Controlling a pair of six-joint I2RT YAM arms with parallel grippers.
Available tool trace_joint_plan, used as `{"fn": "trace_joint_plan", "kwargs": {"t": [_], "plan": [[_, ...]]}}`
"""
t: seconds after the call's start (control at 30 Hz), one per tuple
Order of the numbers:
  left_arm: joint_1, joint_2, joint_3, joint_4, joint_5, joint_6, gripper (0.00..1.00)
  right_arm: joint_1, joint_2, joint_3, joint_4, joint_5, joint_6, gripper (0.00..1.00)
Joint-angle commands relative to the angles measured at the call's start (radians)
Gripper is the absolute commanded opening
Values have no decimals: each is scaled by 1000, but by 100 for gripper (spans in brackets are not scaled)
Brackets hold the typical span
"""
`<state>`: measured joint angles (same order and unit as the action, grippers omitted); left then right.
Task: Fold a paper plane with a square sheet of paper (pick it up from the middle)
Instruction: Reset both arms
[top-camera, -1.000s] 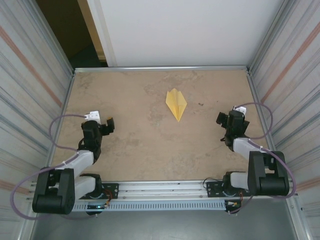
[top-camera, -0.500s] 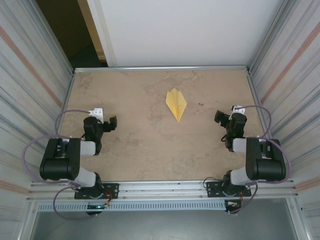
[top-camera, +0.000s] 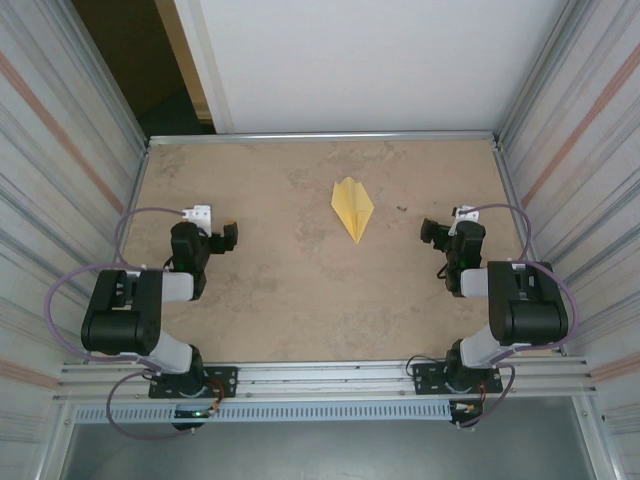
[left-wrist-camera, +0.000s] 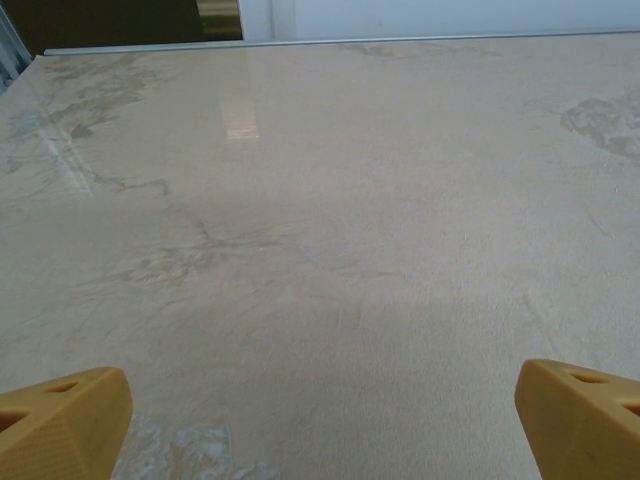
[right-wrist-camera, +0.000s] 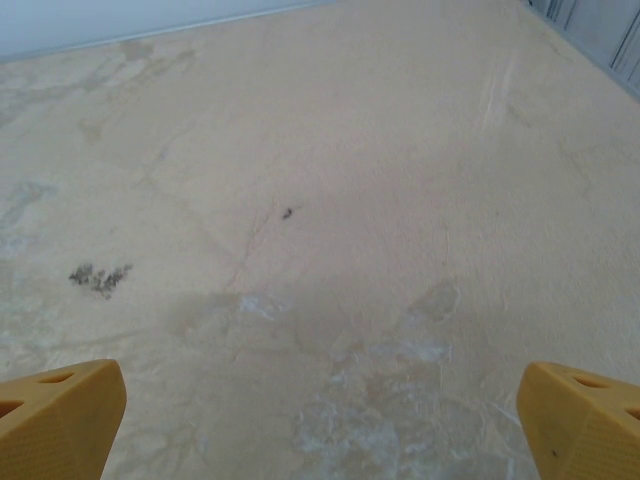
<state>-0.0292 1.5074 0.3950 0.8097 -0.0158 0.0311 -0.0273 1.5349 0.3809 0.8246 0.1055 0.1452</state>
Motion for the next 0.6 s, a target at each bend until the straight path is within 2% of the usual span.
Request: {"fn": "trace_joint_plan", "kwargs": {"t": [0.0, 0.57], "plan": [[-2, 4, 10, -7, -23, 27, 99, 3, 5, 15, -1, 28, -27, 99], [-2, 8, 18, -19, -16, 30, 99, 1, 4, 12, 0, 30, -26, 99]]}}
